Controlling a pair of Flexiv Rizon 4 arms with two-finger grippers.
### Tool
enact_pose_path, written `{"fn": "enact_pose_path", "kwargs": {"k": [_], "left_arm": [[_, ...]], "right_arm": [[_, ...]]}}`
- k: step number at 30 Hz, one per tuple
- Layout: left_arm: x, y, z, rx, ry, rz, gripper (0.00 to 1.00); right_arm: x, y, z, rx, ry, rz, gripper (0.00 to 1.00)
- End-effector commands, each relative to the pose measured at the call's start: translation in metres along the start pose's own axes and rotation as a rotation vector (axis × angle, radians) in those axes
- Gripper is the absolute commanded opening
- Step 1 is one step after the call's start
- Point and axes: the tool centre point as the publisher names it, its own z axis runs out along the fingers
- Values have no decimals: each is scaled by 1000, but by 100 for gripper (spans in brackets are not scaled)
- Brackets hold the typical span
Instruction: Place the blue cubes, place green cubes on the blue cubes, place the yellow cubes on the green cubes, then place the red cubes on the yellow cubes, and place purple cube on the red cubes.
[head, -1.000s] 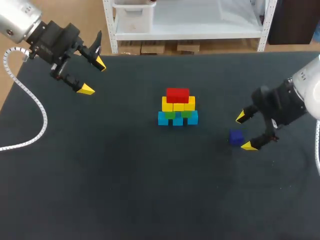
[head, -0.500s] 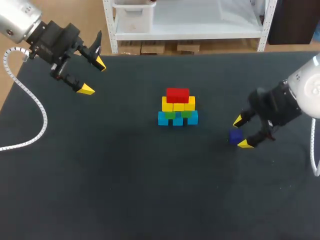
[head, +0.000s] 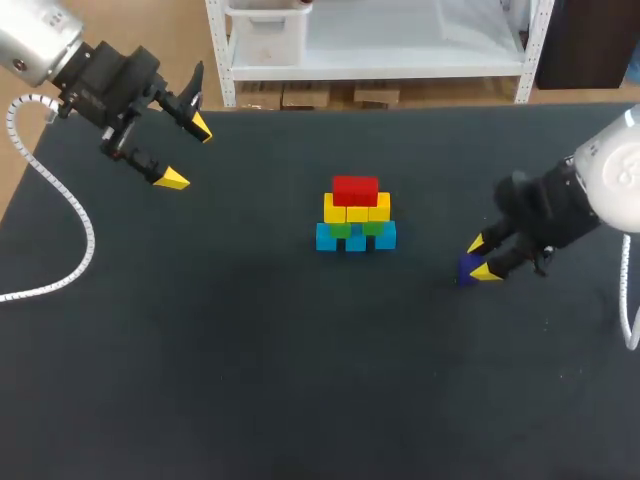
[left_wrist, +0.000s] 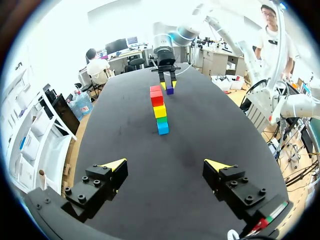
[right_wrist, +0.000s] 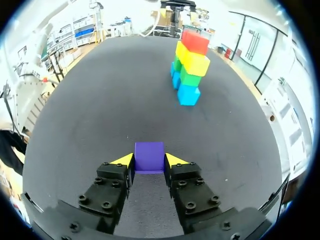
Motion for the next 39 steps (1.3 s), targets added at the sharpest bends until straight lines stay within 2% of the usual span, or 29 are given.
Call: {"fn": "enact_pose_path", "kwargs": {"k": [1,7,11,16,22,30,39], "left_arm": [[1,1,0,1,-1,3,100],[1,1,0,1,-1,3,100],[1,1,0,1,-1,3,100],[1,1,0,1,-1,3,100],[1,1,0,1,-1,3,100],[1,1,0,1,-1,3,100],[1,1,0,1,-1,3,100]], "right_arm": [[-19,-1,-17,20,18,46,0],[-66,-25,-40,69,-6,91,0],[-99,-41,-54,105,-8,55,0],[-133,-60,-58,127,-8,33,0],[-156,-67,-53,127,0,37,0],[-184,-64,-29,108,-13,18,0],[-195,-60,-11,93,4,2,0]]}}
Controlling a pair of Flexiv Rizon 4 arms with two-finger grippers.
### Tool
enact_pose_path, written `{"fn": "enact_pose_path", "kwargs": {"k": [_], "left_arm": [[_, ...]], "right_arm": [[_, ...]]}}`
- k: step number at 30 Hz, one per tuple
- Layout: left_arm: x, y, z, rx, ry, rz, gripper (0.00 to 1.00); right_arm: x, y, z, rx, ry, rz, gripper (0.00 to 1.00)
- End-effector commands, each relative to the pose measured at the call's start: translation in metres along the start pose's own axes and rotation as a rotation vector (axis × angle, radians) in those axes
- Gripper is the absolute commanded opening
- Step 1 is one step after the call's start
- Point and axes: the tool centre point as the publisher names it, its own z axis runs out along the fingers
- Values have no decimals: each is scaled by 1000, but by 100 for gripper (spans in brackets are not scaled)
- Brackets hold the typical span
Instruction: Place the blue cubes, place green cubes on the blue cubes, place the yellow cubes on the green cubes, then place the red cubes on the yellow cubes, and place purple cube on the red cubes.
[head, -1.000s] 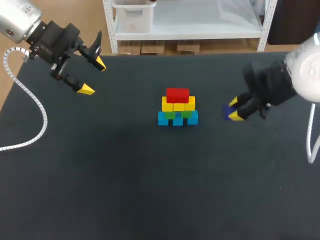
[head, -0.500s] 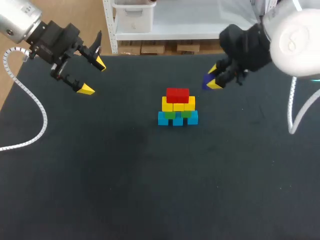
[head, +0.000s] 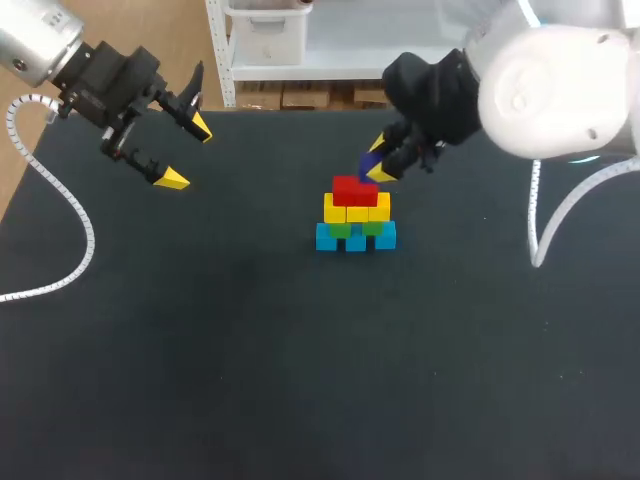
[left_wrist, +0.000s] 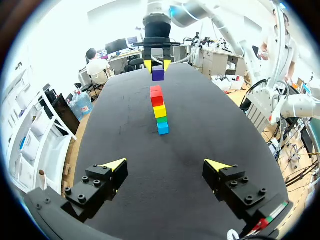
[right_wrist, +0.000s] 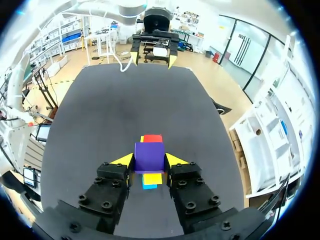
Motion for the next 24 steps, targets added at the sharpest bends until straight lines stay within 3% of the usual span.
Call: {"fn": "enact_pose_path", "kwargs": {"k": [1,24], "left_arm": [[1,1,0,1,-1,3,100],[1,1,0,1,-1,3,100]], "right_arm": [[-4,-2,8,-4,15,-4,0],[-3,-7,23,-13,24,2,0]]}}
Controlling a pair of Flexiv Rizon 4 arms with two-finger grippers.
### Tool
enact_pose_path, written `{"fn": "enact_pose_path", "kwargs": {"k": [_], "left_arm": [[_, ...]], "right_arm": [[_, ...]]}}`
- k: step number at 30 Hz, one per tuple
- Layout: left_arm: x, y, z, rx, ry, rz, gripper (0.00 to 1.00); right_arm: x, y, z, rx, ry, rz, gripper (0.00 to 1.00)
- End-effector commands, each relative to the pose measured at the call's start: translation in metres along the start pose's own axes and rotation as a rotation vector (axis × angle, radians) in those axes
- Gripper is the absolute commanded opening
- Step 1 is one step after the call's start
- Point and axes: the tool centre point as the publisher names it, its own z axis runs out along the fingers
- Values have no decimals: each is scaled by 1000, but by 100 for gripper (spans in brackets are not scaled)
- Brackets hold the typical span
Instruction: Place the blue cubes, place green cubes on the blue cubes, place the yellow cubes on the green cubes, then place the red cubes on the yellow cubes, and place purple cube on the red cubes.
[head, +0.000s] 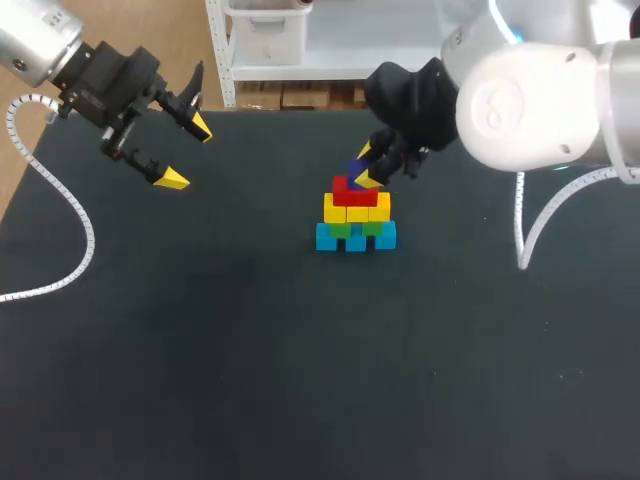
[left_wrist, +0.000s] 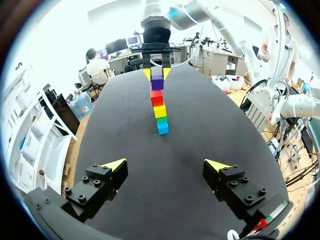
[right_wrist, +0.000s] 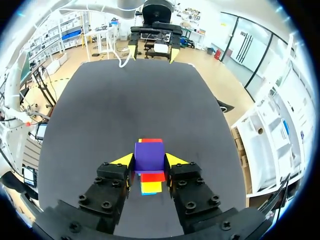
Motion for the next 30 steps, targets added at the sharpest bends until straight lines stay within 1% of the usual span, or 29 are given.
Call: {"fn": "enact_pose_path", "kwargs": {"k": [1,4,12,18,19,20,21,27,30], "left_arm": [[1,1,0,1,-1,3,100],[1,1,0,1,-1,3,100],[1,1,0,1,-1,3,100],[1,1,0,1,-1,3,100],[1,1,0,1,-1,3,100],[1,1,0,1,-1,3,100],[1,1,0,1,-1,3,100],[1,1,0,1,-1,3,100],[1,1,0,1,-1,3,100]], "right_arm": [[-1,-4,3,-5,-2,0,2],[-1,-4,3,-8,-2,-1,5],[1,-5,5,-13,-1,3,8],[2,-5,5,-15,-1,5,15],[2,-5,5,-15,-1,5,16],[2,-6,6,-16,-1,4,22],[2,-6,6,-17,-1,4,25],[1,-5,7,-21,-1,2,37],[1,-5,8,-22,1,2,46]]}}
